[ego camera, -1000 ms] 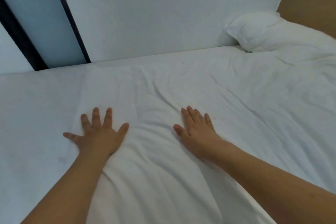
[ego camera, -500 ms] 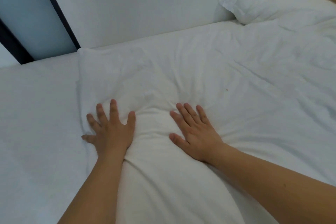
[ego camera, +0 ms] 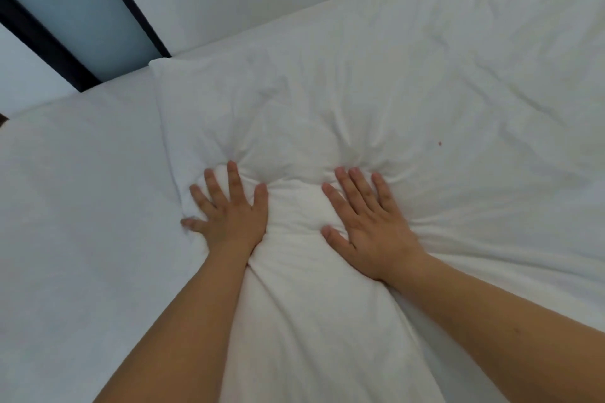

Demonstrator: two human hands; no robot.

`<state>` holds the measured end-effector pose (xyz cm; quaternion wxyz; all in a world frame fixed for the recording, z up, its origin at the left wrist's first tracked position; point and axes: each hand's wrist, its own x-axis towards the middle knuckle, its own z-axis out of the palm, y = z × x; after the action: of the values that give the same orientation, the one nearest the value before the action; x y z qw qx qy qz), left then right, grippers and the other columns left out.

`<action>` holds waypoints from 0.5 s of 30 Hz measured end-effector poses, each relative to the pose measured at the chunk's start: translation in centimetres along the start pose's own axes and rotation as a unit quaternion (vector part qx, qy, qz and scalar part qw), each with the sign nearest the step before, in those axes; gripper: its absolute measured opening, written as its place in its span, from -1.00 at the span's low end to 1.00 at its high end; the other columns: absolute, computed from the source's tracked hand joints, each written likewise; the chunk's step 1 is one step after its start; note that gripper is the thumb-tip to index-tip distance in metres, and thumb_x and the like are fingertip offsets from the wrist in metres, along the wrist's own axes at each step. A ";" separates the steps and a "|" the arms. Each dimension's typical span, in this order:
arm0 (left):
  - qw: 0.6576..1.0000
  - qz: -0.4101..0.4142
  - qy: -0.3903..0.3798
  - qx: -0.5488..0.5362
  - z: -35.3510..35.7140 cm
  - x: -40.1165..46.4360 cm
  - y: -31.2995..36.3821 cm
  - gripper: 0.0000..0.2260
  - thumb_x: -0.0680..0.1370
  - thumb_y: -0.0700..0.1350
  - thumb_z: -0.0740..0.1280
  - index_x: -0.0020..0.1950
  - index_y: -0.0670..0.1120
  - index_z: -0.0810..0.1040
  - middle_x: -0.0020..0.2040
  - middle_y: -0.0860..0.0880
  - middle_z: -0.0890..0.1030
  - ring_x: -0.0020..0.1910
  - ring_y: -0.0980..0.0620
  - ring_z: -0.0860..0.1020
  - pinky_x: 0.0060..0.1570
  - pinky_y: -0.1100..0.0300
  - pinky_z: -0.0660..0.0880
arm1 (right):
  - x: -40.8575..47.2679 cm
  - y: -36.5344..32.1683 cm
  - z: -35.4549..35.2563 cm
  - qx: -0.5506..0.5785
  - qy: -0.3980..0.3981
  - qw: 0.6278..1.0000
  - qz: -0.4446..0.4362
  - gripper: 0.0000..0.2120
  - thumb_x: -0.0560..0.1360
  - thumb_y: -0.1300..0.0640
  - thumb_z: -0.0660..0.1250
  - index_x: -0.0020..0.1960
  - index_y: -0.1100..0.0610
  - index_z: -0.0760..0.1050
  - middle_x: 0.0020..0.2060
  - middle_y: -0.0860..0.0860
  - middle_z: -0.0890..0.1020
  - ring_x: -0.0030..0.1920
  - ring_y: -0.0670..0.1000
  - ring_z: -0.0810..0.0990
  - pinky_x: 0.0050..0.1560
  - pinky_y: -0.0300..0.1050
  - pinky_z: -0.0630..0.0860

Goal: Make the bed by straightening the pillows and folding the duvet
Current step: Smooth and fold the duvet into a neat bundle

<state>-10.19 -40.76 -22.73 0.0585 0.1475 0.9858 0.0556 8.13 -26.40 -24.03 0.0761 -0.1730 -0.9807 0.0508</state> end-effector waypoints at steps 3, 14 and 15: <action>1.000 0.010 0.002 -0.008 0.2 0.5 0.0 -0.36 0.49 0.43 -0.21 0.51 0.27 -0.32 0.57 0.04 -0.30 0.53 -0.16 -0.28 0.31 -0.48 -0.14 | 0.1 -0.1 0.1 0.003 0.006 1.000 0.010 -0.31 0.54 -0.30 -0.13 0.57 0.02 0.06 0.57 0.05 0.01 0.56 0.03 -0.09 0.51 0.14 -0.19; 0.960 0.037 -0.162 -0.225 -4.4 -2.4 -7.9 -0.11 0.41 0.38 0.26 0.55 0.21 -0.20 0.58 -0.01 -0.16 0.54 -0.20 -0.02 0.46 -0.19 0.06 | -10.2 -13.7 -7.5 0.170 -0.012 0.982 0.087 -0.48 0.55 -0.10 0.02 0.47 0.03 0.26 0.48 0.05 0.26 0.47 0.07 0.20 0.45 0.05 0.11; 0.939 0.011 -0.189 -0.289 -5.0 -2.8 -9.1 -0.03 0.37 0.35 0.33 0.56 0.17 -0.20 0.58 -0.07 -0.04 0.50 -0.21 0.14 0.42 -0.15 0.21 | -11.6 -16.2 -8.7 0.166 -0.005 0.985 0.036 -0.48 0.52 -0.14 0.01 0.38 0.04 0.38 0.39 0.03 0.38 0.37 0.08 0.34 0.37 0.01 0.24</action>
<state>-10.77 -50.72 -18.71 0.2833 0.1434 0.8964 0.3094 15.02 -44.99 -14.93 0.0974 -0.1929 -0.9521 0.2165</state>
